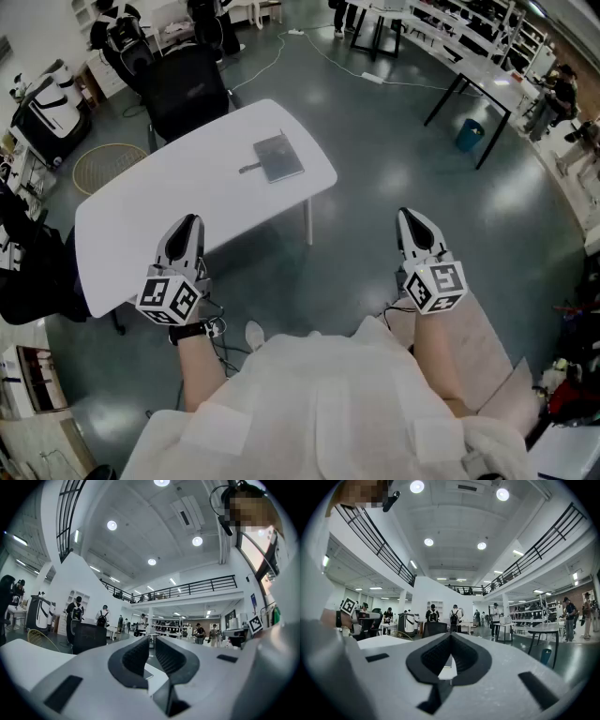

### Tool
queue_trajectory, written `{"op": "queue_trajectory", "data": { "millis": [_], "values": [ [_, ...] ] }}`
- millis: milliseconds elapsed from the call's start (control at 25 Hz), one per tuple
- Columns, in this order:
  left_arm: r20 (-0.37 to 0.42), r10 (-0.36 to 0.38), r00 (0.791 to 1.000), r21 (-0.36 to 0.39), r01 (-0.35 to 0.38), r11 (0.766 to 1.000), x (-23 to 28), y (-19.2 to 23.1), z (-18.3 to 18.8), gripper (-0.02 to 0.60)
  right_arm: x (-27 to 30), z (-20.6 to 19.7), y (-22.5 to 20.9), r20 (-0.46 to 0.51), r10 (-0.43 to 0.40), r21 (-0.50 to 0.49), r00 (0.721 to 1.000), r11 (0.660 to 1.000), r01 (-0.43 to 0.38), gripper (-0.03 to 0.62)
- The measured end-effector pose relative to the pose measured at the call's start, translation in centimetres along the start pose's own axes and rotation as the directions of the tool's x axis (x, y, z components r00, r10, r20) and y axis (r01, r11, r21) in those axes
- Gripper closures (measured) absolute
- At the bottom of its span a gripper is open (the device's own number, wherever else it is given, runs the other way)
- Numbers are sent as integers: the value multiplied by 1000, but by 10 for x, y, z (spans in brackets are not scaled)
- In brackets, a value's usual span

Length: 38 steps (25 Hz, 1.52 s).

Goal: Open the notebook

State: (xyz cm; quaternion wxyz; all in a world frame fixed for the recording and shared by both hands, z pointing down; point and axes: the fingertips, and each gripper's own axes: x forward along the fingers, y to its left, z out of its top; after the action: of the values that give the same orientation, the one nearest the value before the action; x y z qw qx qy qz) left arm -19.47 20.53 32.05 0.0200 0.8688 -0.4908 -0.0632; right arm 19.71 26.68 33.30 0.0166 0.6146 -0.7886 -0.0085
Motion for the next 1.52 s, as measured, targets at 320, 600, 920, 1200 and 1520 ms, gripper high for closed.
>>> {"op": "queue_trajectory", "data": {
  "millis": [320, 600, 920, 1200, 1520],
  "values": [
    [-16, 1, 1000, -4, -1, 1000, 0, 5, -6, 540, 1, -1, 3, -11, 1, -9, 1000, 1000, -2, 592],
    [-27, -5, 1000, -15, 4, 1000, 3, 7, -13, 540, 4, -7, 3, -7, 2, 8, 1000, 1000, -2, 592],
    [-49, -32, 998, -13, 31, 999, 15, -7, -23, 540, 3, -8, -9, 16, -2, 28, 1000, 1000, 2, 591],
    [-72, -64, 995, -18, 63, 998, 24, -20, -31, 540, 5, -10, -15, 13, -7, 9, 1000, 1000, 7, 589],
    [-87, -78, 993, -24, 76, 997, 45, -19, -40, 538, 19, -17, -28, -11, -23, 31, 1000, 999, 23, 589]
  ]
}}
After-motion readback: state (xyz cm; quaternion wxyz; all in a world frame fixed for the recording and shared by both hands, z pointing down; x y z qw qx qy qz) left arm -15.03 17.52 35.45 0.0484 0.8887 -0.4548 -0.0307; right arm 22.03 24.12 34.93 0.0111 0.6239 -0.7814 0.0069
